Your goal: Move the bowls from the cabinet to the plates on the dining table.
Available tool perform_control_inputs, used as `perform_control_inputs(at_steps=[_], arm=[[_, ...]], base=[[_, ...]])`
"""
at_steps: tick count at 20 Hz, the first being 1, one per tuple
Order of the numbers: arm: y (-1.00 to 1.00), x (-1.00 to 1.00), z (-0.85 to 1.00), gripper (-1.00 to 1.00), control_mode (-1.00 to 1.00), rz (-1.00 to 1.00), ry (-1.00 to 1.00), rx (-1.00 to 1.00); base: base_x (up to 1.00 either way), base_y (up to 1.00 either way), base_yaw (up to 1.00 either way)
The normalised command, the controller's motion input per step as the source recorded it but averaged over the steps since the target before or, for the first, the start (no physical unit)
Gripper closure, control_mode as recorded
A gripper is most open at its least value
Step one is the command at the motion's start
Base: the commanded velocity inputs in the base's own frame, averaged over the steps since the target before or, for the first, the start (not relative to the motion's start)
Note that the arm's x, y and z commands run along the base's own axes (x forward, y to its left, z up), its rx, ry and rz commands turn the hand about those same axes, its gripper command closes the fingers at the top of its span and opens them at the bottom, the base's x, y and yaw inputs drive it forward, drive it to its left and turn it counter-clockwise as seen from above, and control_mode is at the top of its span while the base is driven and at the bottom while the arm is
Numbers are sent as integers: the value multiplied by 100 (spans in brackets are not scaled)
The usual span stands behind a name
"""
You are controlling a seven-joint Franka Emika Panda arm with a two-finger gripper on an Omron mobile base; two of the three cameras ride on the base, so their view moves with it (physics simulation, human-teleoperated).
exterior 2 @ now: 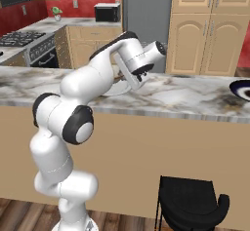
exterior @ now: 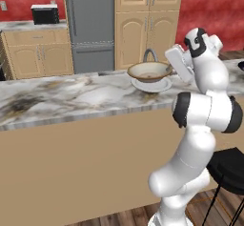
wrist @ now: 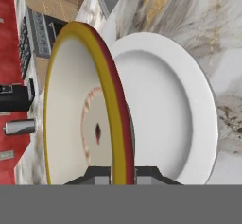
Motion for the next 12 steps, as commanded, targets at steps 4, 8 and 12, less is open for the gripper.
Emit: perform_control_inputs(at_steps=[4,8,12], arm=[[0,7,-2,100,-100,0,0,-2],[0,3,-5,100,-100,0,0,-1],[0,5,-9,100,-100,0,0,-1]], base=[[0,0,0],[0,0,0],[0,0,0]])
